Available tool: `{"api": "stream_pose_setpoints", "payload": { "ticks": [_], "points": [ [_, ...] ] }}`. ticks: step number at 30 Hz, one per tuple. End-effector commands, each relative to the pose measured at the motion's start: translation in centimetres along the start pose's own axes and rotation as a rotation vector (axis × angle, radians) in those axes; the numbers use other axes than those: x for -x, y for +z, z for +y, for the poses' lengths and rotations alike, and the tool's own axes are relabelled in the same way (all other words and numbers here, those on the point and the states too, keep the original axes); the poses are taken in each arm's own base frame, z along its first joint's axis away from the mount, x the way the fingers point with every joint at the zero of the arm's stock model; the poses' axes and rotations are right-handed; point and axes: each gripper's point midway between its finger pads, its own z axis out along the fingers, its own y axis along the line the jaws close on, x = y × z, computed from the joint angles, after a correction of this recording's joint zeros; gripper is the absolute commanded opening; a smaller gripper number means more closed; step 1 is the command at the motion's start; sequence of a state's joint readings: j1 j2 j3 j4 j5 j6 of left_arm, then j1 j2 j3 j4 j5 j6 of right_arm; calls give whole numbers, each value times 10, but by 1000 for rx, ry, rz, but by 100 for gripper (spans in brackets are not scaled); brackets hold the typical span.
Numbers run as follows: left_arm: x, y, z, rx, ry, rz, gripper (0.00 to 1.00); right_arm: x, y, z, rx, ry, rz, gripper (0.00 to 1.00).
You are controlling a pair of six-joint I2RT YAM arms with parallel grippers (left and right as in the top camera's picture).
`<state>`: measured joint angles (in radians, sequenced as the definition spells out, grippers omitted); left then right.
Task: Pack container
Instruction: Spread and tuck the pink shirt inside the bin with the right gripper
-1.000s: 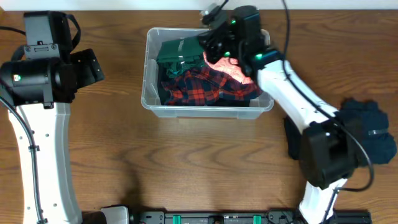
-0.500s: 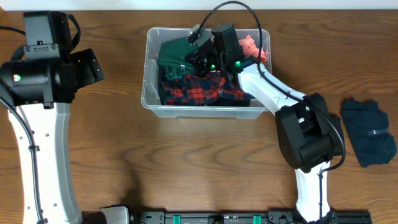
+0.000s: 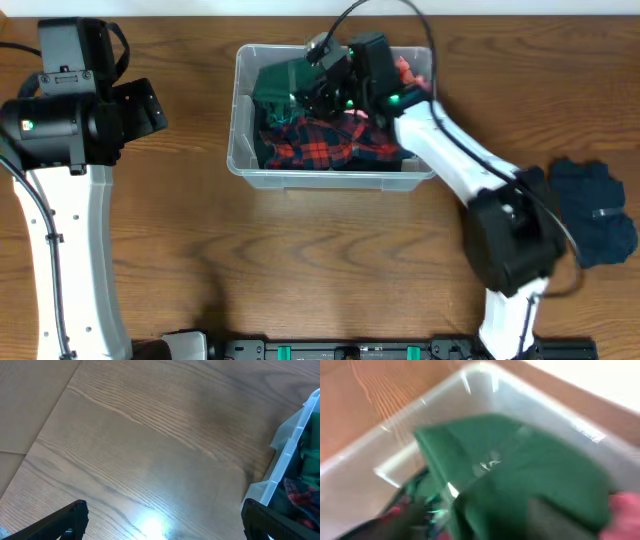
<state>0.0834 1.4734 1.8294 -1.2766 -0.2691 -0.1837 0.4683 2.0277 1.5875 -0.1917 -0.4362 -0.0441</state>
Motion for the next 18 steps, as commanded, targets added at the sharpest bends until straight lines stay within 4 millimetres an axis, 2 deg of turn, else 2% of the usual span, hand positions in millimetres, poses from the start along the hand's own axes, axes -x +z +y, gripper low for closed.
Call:
{"api": "stream_pose_setpoints", "payload": {
  "ticks": [1, 5, 8, 11, 13, 16, 18],
  "points": [
    [1, -2, 4, 13, -6, -7, 98, 59, -67, 6, -49, -46, -130, 99],
    [1, -2, 4, 13, -6, -7, 98, 69, -115, 8, -79, -24, -128, 99],
    [1, -2, 4, 13, -6, -7, 98, 61, -146, 12, -95, 13, -82, 99],
    [1, -2, 4, 13, -6, -7, 98, 42, -175, 16, -113, 30, -3, 99],
    [1, -2, 4, 13, -6, -7, 98, 27, -195, 10, -164, 63, 53, 99],
    [1, -2, 4, 13, -6, -7, 98, -1, -227, -8, -277, 241, 134, 99],
    [1, -2, 4, 13, -6, -7, 98, -27, -252, -26, -402, 431, 189, 99]
  ]
}}
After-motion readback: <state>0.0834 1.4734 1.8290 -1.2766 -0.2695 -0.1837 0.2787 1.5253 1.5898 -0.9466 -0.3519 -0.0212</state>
